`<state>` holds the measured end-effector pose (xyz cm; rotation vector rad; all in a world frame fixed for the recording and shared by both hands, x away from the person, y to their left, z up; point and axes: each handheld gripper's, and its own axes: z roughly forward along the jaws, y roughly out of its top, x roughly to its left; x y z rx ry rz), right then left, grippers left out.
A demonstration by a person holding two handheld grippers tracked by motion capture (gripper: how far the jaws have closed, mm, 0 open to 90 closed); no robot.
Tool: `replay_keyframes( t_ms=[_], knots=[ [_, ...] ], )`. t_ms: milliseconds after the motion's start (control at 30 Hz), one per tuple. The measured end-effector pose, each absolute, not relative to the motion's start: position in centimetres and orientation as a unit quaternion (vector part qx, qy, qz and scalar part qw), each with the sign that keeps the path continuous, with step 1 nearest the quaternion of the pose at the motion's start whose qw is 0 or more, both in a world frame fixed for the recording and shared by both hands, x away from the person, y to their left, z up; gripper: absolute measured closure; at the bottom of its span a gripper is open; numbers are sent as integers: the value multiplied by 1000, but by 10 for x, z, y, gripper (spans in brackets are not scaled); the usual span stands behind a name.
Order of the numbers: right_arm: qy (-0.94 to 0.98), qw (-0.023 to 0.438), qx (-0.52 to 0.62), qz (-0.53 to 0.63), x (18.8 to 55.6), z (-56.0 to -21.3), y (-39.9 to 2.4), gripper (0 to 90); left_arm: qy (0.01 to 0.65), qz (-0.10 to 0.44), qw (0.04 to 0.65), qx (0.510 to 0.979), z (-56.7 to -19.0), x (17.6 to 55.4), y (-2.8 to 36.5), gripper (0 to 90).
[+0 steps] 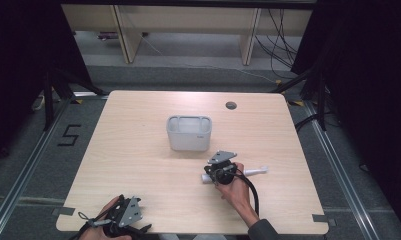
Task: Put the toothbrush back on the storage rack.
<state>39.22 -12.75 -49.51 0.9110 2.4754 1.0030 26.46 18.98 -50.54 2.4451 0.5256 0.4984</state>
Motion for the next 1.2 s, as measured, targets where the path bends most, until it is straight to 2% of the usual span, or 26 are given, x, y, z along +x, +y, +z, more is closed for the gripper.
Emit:
replay_keyframes(
  t_ms=[1200],
  knots=[
    [872, 121, 327, 344, 353, -497, -159, 890, 199, 187, 289, 918, -505, 265, 191, 153]
  ],
)
